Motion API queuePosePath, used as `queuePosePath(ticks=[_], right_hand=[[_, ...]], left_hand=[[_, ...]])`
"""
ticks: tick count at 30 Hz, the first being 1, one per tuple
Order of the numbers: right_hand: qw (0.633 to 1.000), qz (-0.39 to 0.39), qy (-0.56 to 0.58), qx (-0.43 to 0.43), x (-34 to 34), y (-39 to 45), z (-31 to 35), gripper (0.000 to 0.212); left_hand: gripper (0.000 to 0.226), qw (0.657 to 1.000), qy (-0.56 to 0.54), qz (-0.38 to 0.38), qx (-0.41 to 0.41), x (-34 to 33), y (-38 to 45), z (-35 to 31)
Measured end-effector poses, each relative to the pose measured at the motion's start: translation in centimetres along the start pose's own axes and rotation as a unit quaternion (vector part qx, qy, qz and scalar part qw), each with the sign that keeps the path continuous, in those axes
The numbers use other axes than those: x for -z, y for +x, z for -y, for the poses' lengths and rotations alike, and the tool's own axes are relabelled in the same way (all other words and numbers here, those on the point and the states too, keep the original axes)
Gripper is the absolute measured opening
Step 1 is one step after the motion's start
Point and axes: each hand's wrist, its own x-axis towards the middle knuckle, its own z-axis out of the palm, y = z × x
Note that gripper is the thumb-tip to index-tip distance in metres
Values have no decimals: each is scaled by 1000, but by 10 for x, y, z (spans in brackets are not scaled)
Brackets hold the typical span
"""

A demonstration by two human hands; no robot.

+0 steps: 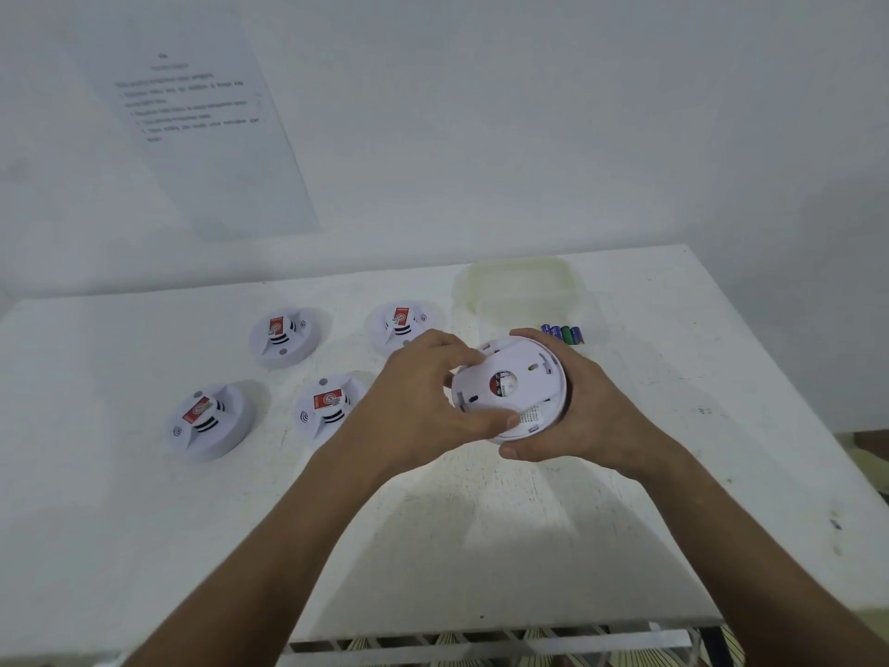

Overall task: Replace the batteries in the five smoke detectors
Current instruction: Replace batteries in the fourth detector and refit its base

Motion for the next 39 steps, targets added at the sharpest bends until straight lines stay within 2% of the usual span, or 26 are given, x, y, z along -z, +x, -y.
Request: queuePosePath(ticks=[10,19,24,29,37,39], right_hand=[[999,42,3,-7,4,-1,1,93],[999,38,6,-3,6,-3,-1,96],[999,35,17,5,7,-3,3,93],[999,48,15,18,10,-2,4,91],[996,88,27,0,11,-3,4,92],[996,90,-5,-3,9,-3,3,95]], left_hand=[[67,996,56,57,-42,9,4,-4],[63,997,46,53,-22,6,5,-4],[67,997,-8,71,-24,10,4,-3],[74,992,-37,123,-2,16,6,1],[69,982,-68,177,-9,19,13,11],[66,982,-82,169,-10,19,12,13]])
